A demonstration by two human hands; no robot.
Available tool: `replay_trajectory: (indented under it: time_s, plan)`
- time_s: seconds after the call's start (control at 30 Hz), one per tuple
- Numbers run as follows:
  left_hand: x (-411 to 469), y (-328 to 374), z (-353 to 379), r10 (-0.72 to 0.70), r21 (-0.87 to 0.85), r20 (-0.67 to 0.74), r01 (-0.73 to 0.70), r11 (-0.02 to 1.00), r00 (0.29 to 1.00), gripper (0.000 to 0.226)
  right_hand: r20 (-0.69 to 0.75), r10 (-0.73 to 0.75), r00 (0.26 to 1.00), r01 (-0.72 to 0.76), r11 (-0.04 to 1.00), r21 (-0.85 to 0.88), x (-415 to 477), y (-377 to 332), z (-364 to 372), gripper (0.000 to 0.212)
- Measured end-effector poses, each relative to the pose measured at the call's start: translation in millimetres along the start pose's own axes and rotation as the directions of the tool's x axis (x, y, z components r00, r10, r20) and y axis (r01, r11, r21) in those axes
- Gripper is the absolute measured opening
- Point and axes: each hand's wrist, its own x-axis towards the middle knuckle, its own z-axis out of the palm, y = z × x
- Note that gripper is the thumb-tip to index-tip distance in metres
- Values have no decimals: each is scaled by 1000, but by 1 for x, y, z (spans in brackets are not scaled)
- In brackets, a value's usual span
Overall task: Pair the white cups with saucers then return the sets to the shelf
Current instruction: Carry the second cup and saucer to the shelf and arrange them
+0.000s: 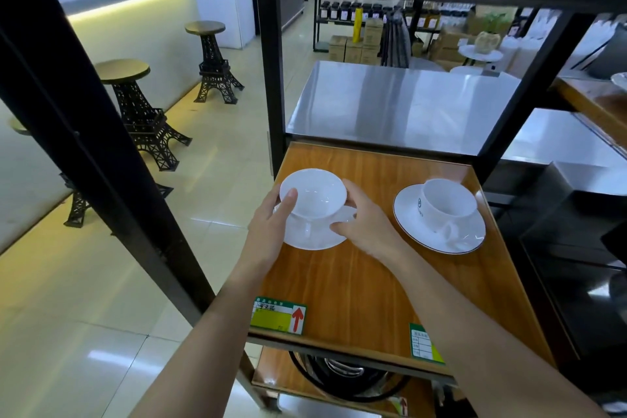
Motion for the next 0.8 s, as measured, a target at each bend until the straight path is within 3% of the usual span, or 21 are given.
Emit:
replay_trajectory:
  time_s: [0.1,0.2,0.27,0.43,0.57,0.8]
  plan:
    - [1,-5,-2,-18,68,-85,24,997,996,67,-125,51,991,-53,999,-10,-4,-1,0,73]
    - [1,-10,-8,-84,188,-296,144,971,952,63,-346,154,926,-144,988,55,-11,1,-1,54]
    - [0,-11,-12,-108,231,-360,201,952,927,57,-329,224,917,-225,974,38,-15,4,1,50]
    - [-3,-19,-14,-161,269,-293,243,932,942,51,-215,294,931,-304,952,-18,-18,11,16,49]
    - [-1,-25,-18,-133,314,-234,204,927,963,34,-240,299,924,-311,950,-14,-16,13,21,44]
    - [-3,-22,-14,-67,399,-231,157,903,971,31,-274,324,906,-316,946,71,-14,17,19,39]
